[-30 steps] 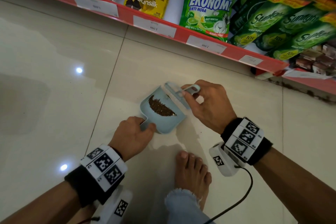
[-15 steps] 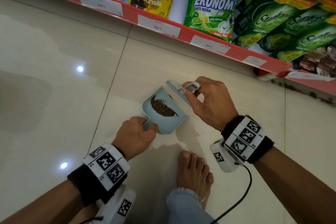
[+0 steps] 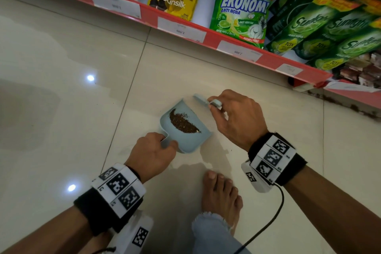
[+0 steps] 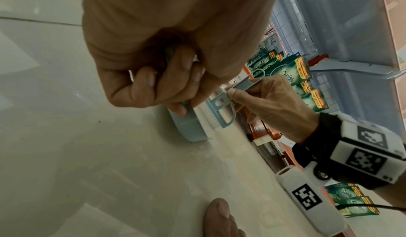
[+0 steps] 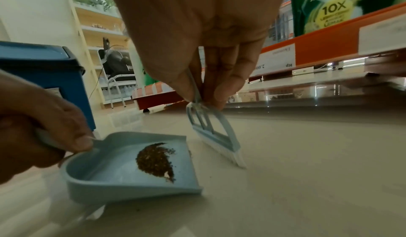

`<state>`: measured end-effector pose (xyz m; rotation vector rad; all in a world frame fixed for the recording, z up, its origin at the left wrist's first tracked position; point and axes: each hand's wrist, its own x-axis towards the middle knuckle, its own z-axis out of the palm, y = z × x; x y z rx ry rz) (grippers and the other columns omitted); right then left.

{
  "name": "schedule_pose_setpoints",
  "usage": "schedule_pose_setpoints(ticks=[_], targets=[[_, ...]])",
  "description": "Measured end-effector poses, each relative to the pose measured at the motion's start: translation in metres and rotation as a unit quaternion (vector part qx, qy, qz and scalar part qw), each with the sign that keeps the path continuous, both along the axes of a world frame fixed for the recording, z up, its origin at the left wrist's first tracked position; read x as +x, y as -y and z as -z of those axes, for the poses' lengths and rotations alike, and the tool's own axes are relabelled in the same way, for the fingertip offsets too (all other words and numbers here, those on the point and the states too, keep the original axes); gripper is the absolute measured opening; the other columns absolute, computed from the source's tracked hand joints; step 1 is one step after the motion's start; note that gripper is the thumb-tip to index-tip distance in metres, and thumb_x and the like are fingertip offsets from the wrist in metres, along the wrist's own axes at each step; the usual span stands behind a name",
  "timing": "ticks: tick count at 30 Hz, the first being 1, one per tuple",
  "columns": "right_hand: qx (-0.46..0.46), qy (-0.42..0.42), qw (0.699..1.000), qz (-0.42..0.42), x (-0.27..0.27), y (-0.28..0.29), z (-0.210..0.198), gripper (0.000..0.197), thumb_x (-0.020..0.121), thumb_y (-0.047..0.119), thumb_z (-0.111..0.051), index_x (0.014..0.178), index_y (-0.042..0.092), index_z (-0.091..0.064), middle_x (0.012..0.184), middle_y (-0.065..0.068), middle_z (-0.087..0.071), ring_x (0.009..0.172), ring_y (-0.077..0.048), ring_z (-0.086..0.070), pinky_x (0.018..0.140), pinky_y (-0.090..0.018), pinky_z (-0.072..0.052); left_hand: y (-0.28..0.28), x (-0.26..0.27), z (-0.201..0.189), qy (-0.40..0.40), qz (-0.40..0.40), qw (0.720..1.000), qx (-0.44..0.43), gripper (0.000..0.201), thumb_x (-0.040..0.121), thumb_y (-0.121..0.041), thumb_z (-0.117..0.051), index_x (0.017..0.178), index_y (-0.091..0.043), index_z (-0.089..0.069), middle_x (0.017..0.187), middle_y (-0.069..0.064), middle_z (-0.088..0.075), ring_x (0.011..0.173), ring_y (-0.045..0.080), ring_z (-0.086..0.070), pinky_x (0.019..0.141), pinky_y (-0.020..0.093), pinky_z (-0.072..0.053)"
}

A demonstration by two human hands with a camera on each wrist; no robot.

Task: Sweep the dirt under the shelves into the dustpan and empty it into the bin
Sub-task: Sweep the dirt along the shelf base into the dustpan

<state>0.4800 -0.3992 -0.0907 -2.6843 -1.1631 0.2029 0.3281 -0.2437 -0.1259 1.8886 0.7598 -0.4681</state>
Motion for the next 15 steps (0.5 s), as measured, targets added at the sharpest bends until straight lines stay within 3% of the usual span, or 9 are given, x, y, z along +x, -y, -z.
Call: schedule_pose_setpoints(ticks=[4,6,11,15], targets=[[0.092,-0.115,0.989,-0.012,-0.0024,0.0005,0.0022,0.021,0.096,0.027,-0.057,0.097,0.015,-0.074,0.081,0.001,-0.064,0.069,-0.017,-0.061,0.063,-0.04,-0.052,-0.0004,-0.0005,0.0013,0.0,-0.001,1.0,-0.001,0.045,0.095,-0.032,-0.059,0.056,-0.016,-0.042,0.057,-0.002,-0.049,0.057,0.015,-0.048,0.053,0.024,-0.034],[0.138,-0.096,0.986,0.019,-0.0006,0.0002,0.001,0.02,0.096,0.026,-0.058,0.097,0.014,-0.075,0.079,0.002,-0.066,0.067,-0.016,-0.062,0.063,-0.039,-0.053,-0.0005,-0.001,0.0021,-0.001,-0.001,1.0,0.003,0.044,0.095,-0.032,-0.058,0.057,-0.015,-0.043,0.056,-0.001,-0.049,0.056,0.015,-0.048,0.053,0.025,-0.034],[0.022,-0.012,1.0,0.001,0.0026,-0.0001,-0.0029,0.022,0.097,0.028,-0.052,0.1,0.019,-0.071,0.086,0.002,-0.063,0.071,-0.022,-0.06,0.06,-0.039,-0.052,-0.0016,-0.003,0.0032,0.0,0.008,1.0,0.017,0.046,0.095,-0.033,-0.058,0.056,-0.015,-0.042,0.054,-0.002,-0.048,0.054,0.012,-0.047,0.051,0.025,-0.033],[0.009,-0.103,0.993,-0.063,-0.004,-0.0033,-0.0003,0.029,0.098,0.033,-0.051,0.097,0.013,-0.072,0.08,0.002,-0.059,0.068,-0.019,-0.058,0.062,-0.04,-0.051,-0.0025,-0.0039,0.0032,-0.003,0.013,1.0,0.019,0.045,0.095,-0.034,-0.058,0.056,-0.017,-0.042,0.056,-0.002,-0.049,0.055,0.012,-0.047,0.052,0.024,-0.033]])
